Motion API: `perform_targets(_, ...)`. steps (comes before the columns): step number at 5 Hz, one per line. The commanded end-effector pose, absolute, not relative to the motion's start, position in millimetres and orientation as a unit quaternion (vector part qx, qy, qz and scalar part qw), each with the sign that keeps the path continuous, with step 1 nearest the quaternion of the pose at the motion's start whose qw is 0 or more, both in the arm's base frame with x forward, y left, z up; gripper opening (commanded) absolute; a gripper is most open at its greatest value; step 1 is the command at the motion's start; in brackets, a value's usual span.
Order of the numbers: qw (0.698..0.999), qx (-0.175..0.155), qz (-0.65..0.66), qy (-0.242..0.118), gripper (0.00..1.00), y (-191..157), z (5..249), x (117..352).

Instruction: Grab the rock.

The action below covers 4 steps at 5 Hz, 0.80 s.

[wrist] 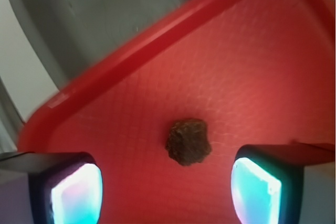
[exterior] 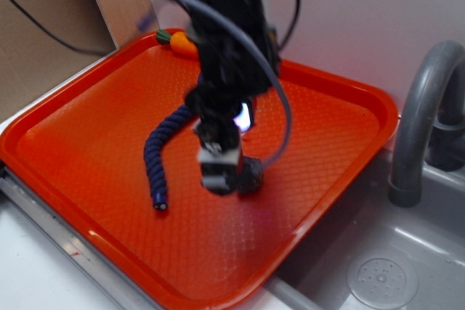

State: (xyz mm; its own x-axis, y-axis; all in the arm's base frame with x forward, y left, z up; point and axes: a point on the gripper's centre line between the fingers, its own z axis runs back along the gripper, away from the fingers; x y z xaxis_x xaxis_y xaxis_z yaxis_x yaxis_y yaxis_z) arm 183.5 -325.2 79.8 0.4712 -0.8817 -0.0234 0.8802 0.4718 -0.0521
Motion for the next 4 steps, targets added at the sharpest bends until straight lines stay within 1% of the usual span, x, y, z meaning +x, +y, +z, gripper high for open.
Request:
perform_targets(1, 0.875, -0.015, -0.483, 0.03, 1.0, -335, 77, 177)
perform_targets(2, 0.878, -0.003, -0.475, 0.053, 1.0, -339, 66, 177)
perform_targets(3, 0.881, -0.019, -0.467, 0.074, 1.0, -344, 53, 177)
perform_targets(4, 0.886, -0.014, -0.457, 0.078, 0.0, -348, 53, 177)
